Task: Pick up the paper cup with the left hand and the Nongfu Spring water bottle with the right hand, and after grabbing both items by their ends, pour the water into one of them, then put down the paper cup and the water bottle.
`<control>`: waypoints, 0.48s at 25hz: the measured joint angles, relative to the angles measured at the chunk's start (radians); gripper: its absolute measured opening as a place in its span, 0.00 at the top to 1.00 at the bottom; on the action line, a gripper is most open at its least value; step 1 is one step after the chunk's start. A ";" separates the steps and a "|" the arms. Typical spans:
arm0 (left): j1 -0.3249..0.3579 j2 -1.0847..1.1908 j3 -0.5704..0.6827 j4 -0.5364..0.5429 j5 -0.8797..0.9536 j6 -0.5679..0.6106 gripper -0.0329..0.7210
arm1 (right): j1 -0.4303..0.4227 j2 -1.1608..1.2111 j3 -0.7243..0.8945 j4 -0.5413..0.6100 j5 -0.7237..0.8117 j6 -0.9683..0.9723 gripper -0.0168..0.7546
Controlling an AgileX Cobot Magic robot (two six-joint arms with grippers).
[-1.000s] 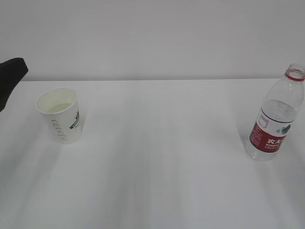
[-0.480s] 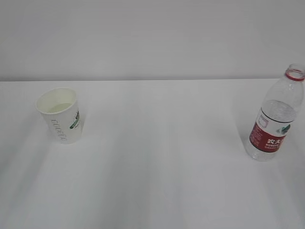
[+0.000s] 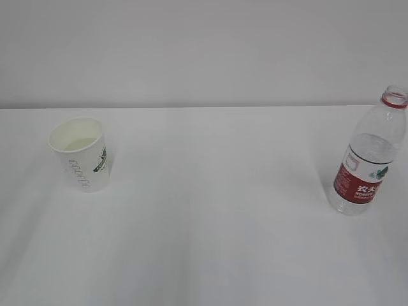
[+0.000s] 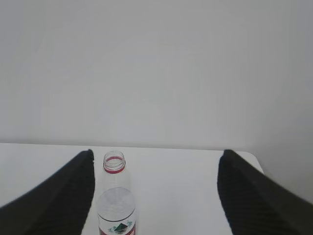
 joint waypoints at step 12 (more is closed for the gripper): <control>0.000 -0.152 -0.116 -0.004 0.468 -0.001 0.30 | 0.000 -0.179 -0.004 0.000 0.208 0.000 0.21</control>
